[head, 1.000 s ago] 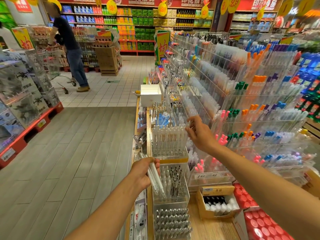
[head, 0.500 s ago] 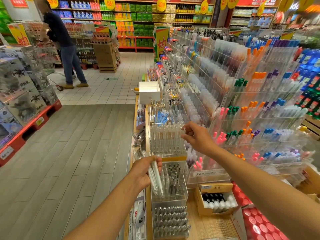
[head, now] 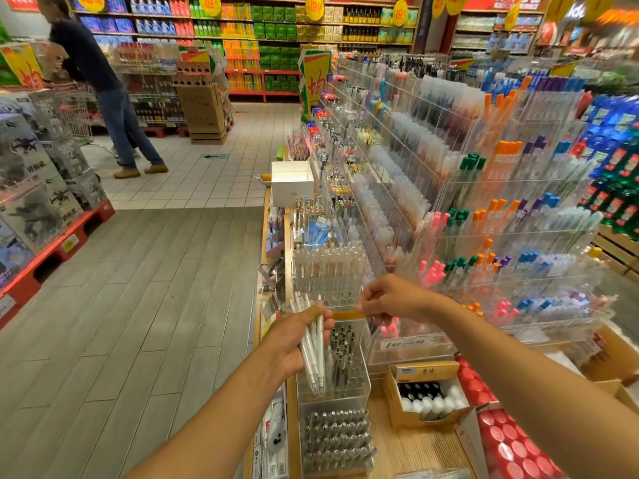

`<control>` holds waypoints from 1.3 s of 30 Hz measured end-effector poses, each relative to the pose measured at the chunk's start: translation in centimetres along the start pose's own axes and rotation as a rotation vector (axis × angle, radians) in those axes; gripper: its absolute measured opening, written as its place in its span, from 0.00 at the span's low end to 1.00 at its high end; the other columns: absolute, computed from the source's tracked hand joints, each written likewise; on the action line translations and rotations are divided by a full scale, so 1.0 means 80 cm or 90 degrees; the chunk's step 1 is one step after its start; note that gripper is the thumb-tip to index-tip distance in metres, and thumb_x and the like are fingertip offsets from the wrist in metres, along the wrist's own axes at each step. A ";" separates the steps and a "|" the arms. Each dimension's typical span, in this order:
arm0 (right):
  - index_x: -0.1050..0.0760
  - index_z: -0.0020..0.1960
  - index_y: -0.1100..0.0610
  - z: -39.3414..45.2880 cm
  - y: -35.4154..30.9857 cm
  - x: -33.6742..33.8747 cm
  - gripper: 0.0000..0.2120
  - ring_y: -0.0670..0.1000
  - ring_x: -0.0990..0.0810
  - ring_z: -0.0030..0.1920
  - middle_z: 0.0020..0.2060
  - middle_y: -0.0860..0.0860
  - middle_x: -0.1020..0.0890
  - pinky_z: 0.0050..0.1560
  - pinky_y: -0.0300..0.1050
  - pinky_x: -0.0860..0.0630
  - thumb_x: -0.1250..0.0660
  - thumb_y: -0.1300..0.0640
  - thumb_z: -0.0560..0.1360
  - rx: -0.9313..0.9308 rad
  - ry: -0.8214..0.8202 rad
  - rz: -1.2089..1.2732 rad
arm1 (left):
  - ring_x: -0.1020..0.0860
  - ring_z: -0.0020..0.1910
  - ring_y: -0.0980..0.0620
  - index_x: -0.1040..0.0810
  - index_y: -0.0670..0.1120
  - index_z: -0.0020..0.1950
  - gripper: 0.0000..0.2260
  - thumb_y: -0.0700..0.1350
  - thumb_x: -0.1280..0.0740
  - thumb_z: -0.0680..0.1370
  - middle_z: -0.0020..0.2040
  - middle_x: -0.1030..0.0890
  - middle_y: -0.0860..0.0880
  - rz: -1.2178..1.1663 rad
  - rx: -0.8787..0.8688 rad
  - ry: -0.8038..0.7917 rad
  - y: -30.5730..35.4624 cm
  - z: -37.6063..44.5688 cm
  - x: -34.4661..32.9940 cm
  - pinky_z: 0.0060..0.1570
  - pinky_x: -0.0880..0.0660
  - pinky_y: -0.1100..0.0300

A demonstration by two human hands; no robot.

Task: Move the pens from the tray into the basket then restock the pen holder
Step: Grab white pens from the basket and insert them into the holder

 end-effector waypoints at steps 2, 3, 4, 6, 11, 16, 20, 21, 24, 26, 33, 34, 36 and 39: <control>0.21 0.49 0.59 -0.004 -0.012 -0.011 0.07 0.46 0.20 0.33 0.34 0.49 0.18 0.36 0.41 0.23 0.30 0.56 0.76 0.028 -0.020 0.039 | 0.20 0.28 0.51 0.18 0.35 0.46 0.11 0.44 0.30 0.77 0.34 0.18 0.42 0.015 -0.006 -0.008 -0.003 0.001 -0.003 0.29 0.20 0.61; 0.21 0.51 0.60 -0.005 -0.019 -0.016 0.08 0.46 0.20 0.34 0.34 0.47 0.17 0.36 0.40 0.23 0.31 0.55 0.77 0.042 -0.020 0.058 | 0.19 0.28 0.51 0.18 0.35 0.46 0.11 0.44 0.29 0.76 0.34 0.18 0.42 0.023 -0.008 -0.011 -0.004 0.002 -0.005 0.30 0.20 0.61; 0.21 0.52 0.60 -0.006 -0.027 -0.021 0.09 0.45 0.21 0.34 0.36 0.47 0.17 0.35 0.39 0.24 0.32 0.55 0.78 0.055 -0.019 0.070 | 0.18 0.29 0.51 0.18 0.35 0.46 0.11 0.44 0.28 0.75 0.35 0.17 0.42 0.029 -0.012 -0.014 -0.006 0.001 -0.006 0.30 0.20 0.60; 0.20 0.53 0.61 -0.007 -0.039 -0.033 0.09 0.44 0.22 0.33 0.38 0.50 0.16 0.33 0.37 0.26 0.33 0.56 0.79 0.074 -0.022 0.078 | 0.17 0.31 0.50 0.17 0.35 0.50 0.12 0.44 0.27 0.74 0.36 0.16 0.42 0.032 -0.024 -0.022 -0.008 0.000 -0.009 0.31 0.20 0.60; 0.20 0.48 0.62 -0.010 -0.053 -0.042 0.10 0.43 0.26 0.29 0.32 0.49 0.19 0.32 0.37 0.29 0.35 0.57 0.79 0.077 -0.002 0.098 | 0.16 0.35 0.49 0.19 0.33 0.53 0.19 0.46 0.26 0.70 0.39 0.16 0.40 0.033 -0.047 -0.052 -0.007 -0.005 -0.014 0.33 0.19 0.58; 0.23 0.47 0.62 -0.014 -0.068 -0.025 0.09 0.45 0.24 0.33 0.34 0.51 0.22 0.36 0.37 0.26 0.36 0.57 0.80 0.063 0.020 0.088 | 0.17 0.31 0.47 0.22 0.35 0.55 0.13 0.45 0.33 0.80 0.35 0.18 0.40 -0.028 -0.014 -0.042 -0.006 -0.008 -0.014 0.31 0.19 0.56; 0.26 0.50 0.60 -0.026 -0.091 0.018 0.08 0.40 0.23 0.32 0.37 0.50 0.22 0.35 0.34 0.25 0.39 0.56 0.81 0.120 0.089 0.038 | 0.21 0.26 0.49 0.24 0.38 0.47 0.09 0.45 0.33 0.80 0.31 0.22 0.43 -0.074 0.025 0.032 -0.007 -0.003 0.005 0.27 0.20 0.56; 0.27 0.49 0.58 -0.027 -0.097 0.029 0.06 0.39 0.24 0.32 0.36 0.49 0.23 0.34 0.34 0.26 0.40 0.56 0.81 0.152 0.136 -0.009 | 0.22 0.25 0.48 0.24 0.38 0.46 0.09 0.44 0.33 0.80 0.31 0.23 0.43 -0.079 0.036 0.043 -0.008 -0.003 0.010 0.26 0.20 0.57; 0.30 0.45 0.51 -0.024 -0.109 0.054 0.06 0.41 0.28 0.35 0.37 0.46 0.26 0.36 0.36 0.32 0.39 0.56 0.81 0.224 0.277 -0.134 | 0.22 0.24 0.47 0.24 0.37 0.45 0.10 0.43 0.33 0.81 0.30 0.23 0.41 -0.071 0.064 0.053 -0.011 -0.001 0.017 0.25 0.20 0.56; 0.30 0.47 0.52 -0.017 -0.108 0.060 0.04 0.42 0.29 0.38 0.38 0.44 0.26 0.37 0.37 0.33 0.39 0.57 0.81 0.245 0.323 -0.176 | 0.21 0.26 0.46 0.24 0.36 0.45 0.09 0.42 0.34 0.81 0.30 0.22 0.40 -0.055 0.072 0.055 -0.012 -0.001 0.018 0.27 0.20 0.55; 0.30 0.47 0.52 0.000 -0.092 0.055 0.04 0.40 0.30 0.39 0.40 0.42 0.28 0.37 0.35 0.36 0.39 0.58 0.81 0.270 0.349 -0.240 | 0.21 0.30 0.47 0.25 0.34 0.52 0.07 0.37 0.40 0.83 0.34 0.21 0.40 -0.025 0.064 0.023 -0.007 -0.008 0.011 0.30 0.18 0.56; 0.31 0.47 0.52 0.001 -0.093 0.056 0.04 0.40 0.31 0.39 0.40 0.43 0.28 0.37 0.35 0.36 0.39 0.58 0.81 0.266 0.345 -0.247 | 0.21 0.30 0.47 0.25 0.33 0.53 0.08 0.37 0.40 0.83 0.35 0.21 0.40 -0.025 0.064 0.019 -0.006 -0.008 0.011 0.30 0.19 0.56; 0.32 0.46 0.53 0.004 -0.095 0.057 0.05 0.43 0.30 0.40 0.41 0.45 0.27 0.37 0.35 0.36 0.39 0.58 0.81 0.263 0.336 -0.261 | 0.21 0.30 0.47 0.24 0.33 0.52 0.08 0.37 0.40 0.83 0.35 0.21 0.39 -0.034 0.056 0.015 -0.005 -0.010 0.011 0.29 0.19 0.57; 0.31 0.47 0.52 0.005 -0.098 0.059 0.05 0.46 0.29 0.41 0.43 0.46 0.26 0.37 0.34 0.36 0.39 0.58 0.81 0.264 0.337 -0.279 | 0.21 0.28 0.48 0.24 0.33 0.50 0.07 0.36 0.39 0.82 0.34 0.21 0.40 -0.059 0.042 0.018 -0.003 -0.012 0.009 0.26 0.20 0.57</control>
Point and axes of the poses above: each hand's wrist, its own z-axis towards the middle knuckle, its own x-axis out of the back of the hand, y = z × x, the point moved 4 cm from there along z, towards the middle knuckle
